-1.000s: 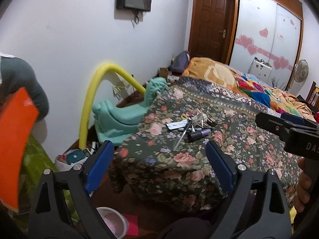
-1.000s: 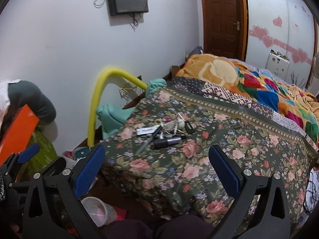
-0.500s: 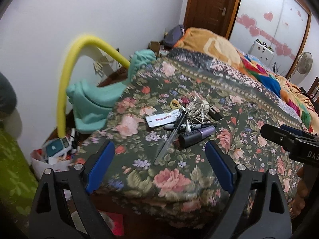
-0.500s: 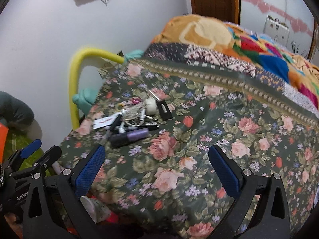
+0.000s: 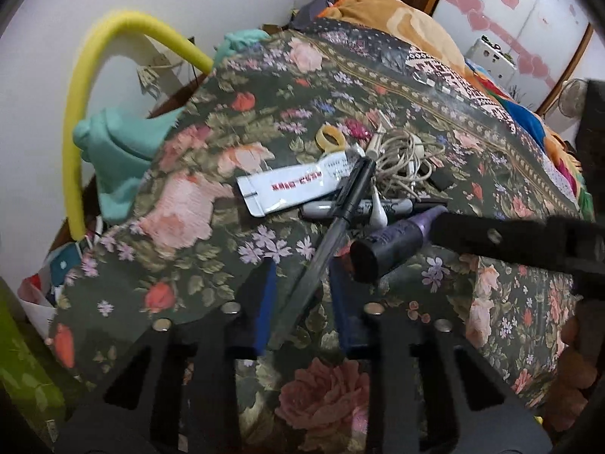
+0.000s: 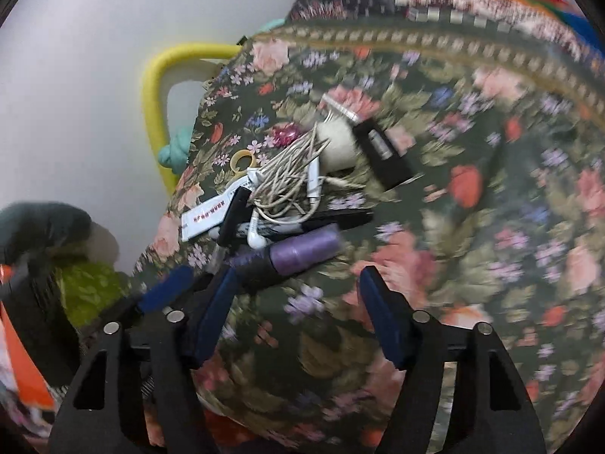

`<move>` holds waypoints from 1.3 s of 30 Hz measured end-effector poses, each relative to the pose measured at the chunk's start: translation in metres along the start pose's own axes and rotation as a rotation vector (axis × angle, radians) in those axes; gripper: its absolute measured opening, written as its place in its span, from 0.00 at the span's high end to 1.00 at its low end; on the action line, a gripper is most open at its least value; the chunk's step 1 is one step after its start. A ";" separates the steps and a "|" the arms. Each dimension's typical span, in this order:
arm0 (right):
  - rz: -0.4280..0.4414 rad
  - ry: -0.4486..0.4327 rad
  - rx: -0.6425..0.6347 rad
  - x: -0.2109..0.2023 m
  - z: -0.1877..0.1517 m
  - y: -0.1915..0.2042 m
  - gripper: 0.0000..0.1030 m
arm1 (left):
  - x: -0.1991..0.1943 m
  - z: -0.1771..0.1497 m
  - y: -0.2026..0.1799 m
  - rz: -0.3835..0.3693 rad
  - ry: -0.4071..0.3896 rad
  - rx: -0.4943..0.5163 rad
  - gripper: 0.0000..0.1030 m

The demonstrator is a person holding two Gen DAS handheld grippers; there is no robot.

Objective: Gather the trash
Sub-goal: 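Grasp the clear pen with the left tool while the right tool grasps the purple bottle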

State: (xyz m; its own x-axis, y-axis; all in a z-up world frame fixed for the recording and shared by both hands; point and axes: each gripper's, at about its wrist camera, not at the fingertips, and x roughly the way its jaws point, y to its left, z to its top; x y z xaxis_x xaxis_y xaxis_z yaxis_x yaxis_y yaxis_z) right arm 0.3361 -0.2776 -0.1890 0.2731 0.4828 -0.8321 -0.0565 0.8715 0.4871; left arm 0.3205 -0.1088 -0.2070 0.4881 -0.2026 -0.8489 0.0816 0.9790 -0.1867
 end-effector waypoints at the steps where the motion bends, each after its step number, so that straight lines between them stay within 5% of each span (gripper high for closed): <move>1: -0.001 0.003 0.018 0.004 0.002 0.000 0.39 | 0.000 -0.002 0.000 0.002 -0.006 0.000 0.79; 7: -0.116 -0.032 0.046 0.017 0.004 0.017 0.39 | -0.004 -0.010 0.008 -0.035 -0.013 -0.040 0.87; 12: -0.235 -0.047 -0.068 0.024 -0.004 0.033 0.38 | -0.012 -0.020 0.006 -0.030 0.012 -0.035 0.92; 18: -0.271 -0.065 -0.103 0.006 -0.015 0.022 0.41 | -0.015 -0.030 -0.001 -0.003 0.020 0.018 0.93; 21: -0.314 -0.067 -0.138 0.005 -0.018 0.020 0.53 | -0.012 -0.027 0.001 -0.008 0.019 0.009 0.93; 23: -0.327 -0.057 -0.146 0.005 -0.017 0.023 0.53 | -0.008 -0.024 0.003 -0.012 0.016 -0.005 0.93; 29: -0.309 -0.057 -0.125 0.017 -0.010 0.029 0.48 | -0.001 -0.017 0.005 -0.025 0.007 -0.041 0.93; 35: -0.107 -0.030 0.018 0.003 -0.010 0.013 0.47 | -0.003 -0.019 0.006 -0.032 -0.010 -0.044 0.93; 39: -0.091 -0.001 0.043 0.016 -0.005 0.024 0.44 | -0.011 -0.027 0.010 -0.003 -0.014 -0.054 0.93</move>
State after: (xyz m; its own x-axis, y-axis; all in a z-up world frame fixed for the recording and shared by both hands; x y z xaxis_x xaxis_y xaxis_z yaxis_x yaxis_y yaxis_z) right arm 0.3345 -0.2485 -0.1914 0.2758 0.4018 -0.8732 0.0102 0.9072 0.4207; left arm 0.2921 -0.0977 -0.2128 0.4996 -0.2051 -0.8416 0.0367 0.9757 -0.2160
